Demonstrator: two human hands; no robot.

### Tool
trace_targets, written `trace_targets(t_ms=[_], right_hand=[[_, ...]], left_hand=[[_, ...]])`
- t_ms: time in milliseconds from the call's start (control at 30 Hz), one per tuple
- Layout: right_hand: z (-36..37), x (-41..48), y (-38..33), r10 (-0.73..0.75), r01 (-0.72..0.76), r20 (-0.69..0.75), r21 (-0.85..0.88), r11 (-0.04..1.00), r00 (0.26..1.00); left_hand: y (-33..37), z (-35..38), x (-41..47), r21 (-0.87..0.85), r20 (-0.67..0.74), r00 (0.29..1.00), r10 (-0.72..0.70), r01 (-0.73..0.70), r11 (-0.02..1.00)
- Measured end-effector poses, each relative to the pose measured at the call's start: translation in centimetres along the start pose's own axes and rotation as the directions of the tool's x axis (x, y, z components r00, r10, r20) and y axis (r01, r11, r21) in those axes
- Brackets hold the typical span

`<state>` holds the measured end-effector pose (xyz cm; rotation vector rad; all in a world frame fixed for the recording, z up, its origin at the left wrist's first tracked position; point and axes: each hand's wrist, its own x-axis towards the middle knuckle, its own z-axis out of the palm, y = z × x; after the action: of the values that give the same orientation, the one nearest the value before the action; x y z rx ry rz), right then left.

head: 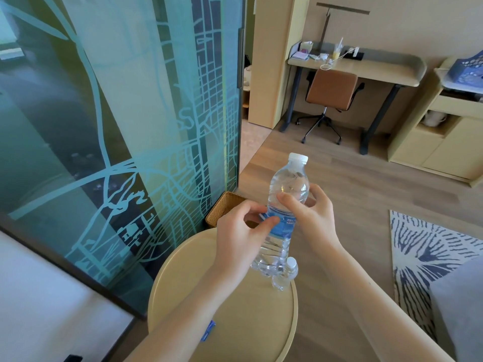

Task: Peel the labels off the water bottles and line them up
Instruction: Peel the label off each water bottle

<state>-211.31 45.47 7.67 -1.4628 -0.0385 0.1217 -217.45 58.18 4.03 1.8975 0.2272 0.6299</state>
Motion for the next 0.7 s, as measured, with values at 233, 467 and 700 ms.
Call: trace_targets(t_ms=[233,467,700], right_hand=[[-0.7,0.8,-0.4,-0.083,0.110,0.179,-0.146,0.983,0.980],[-1.8,1.1,-1.2,-0.215,0.256,0.252,-0.141,0.956,0.943],[-2.1,1.6,-1.5,-0.215,0.244,0.293,-0.064,0.968,0.932]], left_hand=[[-0.3,-0.3,-0.6,-0.077,-0.007,1.000,-0.029,0.029,0.997],[-0.9,-2.1,0.9,-0.165,0.031,0.998,-0.062,0.067,0.984],[-1.5,-3.6,2.6,-0.101,0.031,0.998,-0.053,0.056,0.993]])
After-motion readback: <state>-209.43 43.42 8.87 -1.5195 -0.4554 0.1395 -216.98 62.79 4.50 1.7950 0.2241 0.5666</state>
